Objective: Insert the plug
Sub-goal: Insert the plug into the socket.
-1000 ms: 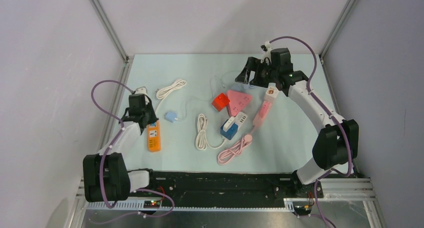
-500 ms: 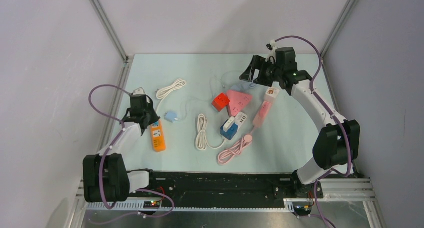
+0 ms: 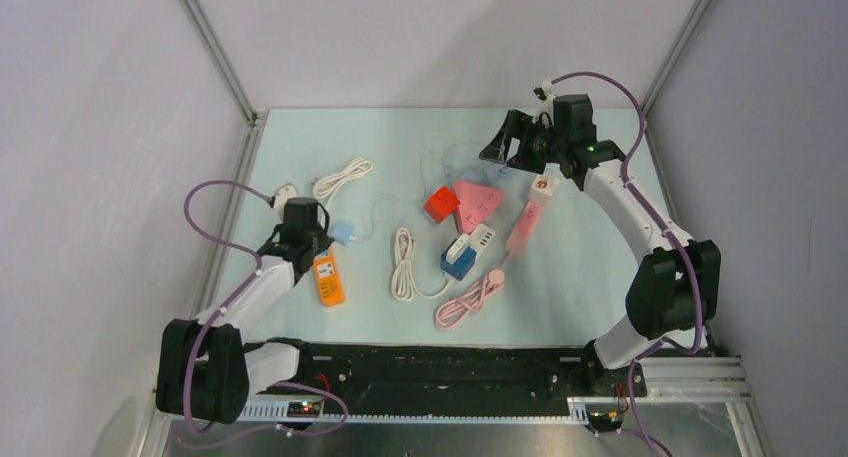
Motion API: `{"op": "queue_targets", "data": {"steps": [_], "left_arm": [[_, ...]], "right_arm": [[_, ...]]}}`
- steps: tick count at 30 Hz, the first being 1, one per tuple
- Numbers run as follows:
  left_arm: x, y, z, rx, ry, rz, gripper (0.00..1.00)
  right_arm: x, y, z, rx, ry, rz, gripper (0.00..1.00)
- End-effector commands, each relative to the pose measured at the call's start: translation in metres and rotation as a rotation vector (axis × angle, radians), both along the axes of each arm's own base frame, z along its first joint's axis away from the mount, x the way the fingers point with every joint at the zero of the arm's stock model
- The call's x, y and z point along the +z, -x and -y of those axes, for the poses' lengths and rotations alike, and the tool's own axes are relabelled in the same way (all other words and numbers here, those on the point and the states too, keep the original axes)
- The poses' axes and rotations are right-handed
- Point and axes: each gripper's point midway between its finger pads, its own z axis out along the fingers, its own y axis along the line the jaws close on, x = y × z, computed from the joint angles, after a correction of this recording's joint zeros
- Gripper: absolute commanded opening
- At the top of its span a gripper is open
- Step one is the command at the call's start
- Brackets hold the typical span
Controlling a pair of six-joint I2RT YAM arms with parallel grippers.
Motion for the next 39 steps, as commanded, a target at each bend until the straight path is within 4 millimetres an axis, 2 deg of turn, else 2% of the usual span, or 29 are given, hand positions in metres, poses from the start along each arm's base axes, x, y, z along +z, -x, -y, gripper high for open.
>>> {"op": "queue_targets", "data": {"steps": [1, 9, 13, 17, 22, 28, 31, 36, 39], "left_arm": [[-0.010, 0.012, -0.009, 0.046, -0.074, -0.042, 0.00], [-0.013, 0.019, -0.004, -0.043, -0.132, -0.088, 0.00], [-0.017, 0.022, 0.001, -0.047, -0.152, -0.108, 0.00], [-0.029, 0.032, 0.000, -0.034, -0.152, -0.151, 0.00], [-0.032, 0.035, -0.001, -0.027, -0.154, -0.156, 0.00], [-0.039, 0.030, 0.019, -0.132, -0.177, -0.198, 0.00], [-0.044, 0.030, 0.021, -0.139, -0.185, -0.225, 0.00], [-0.040, 0.025, 0.034, -0.115, -0.100, -0.203, 0.00], [-0.023, 0.011, 0.040, -0.092, -0.063, -0.147, 0.00]], "right_arm": [[0.008, 0.001, -0.001, 0.004, -0.023, 0.019, 0.87], [0.005, 0.002, 0.000, 0.001, -0.023, 0.009, 0.86], [0.006, 0.002, -0.001, 0.003, -0.027, 0.010, 0.86], [0.006, 0.002, -0.003, 0.006, -0.034, 0.006, 0.86], [0.006, 0.002, -0.004, 0.009, -0.042, 0.003, 0.86], [0.008, 0.003, -0.004, 0.011, -0.053, 0.001, 0.86], [0.012, 0.004, -0.005, 0.012, -0.059, 0.009, 0.86], [0.018, 0.004, -0.006, 0.012, -0.072, 0.021, 0.85], [0.022, 0.004, -0.008, 0.015, -0.085, 0.026, 0.85]]}}
